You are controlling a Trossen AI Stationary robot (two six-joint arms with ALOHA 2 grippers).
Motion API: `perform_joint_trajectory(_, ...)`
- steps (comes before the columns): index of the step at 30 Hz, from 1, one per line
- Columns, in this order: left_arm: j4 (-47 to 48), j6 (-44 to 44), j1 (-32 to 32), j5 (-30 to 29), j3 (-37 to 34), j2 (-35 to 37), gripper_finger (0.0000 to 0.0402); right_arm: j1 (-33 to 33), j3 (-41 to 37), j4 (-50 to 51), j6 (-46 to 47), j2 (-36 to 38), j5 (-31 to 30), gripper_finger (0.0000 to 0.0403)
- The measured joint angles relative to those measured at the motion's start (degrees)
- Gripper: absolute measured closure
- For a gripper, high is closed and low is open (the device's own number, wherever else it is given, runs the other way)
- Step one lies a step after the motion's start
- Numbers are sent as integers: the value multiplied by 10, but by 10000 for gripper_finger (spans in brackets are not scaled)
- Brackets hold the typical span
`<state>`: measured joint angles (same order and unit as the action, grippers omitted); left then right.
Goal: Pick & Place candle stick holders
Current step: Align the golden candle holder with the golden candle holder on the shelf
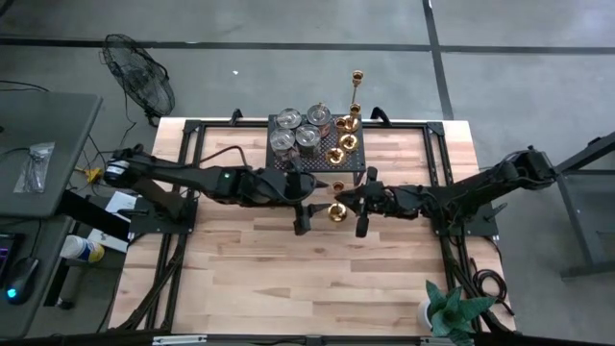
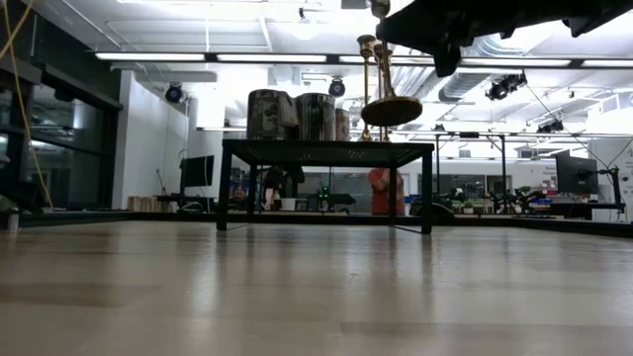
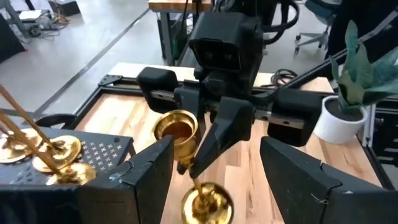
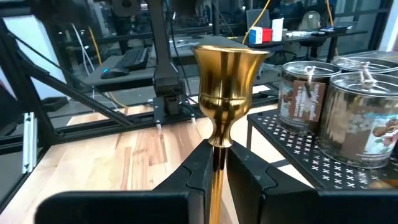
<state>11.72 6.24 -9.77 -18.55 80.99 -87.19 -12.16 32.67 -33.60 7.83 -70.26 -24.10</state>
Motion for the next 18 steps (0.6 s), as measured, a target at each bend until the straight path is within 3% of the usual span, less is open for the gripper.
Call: perform_joint_trajectory(18, 245, 36, 0, -64, 0, 135, 167, 37, 0, 8, -3, 31, -15, 367)
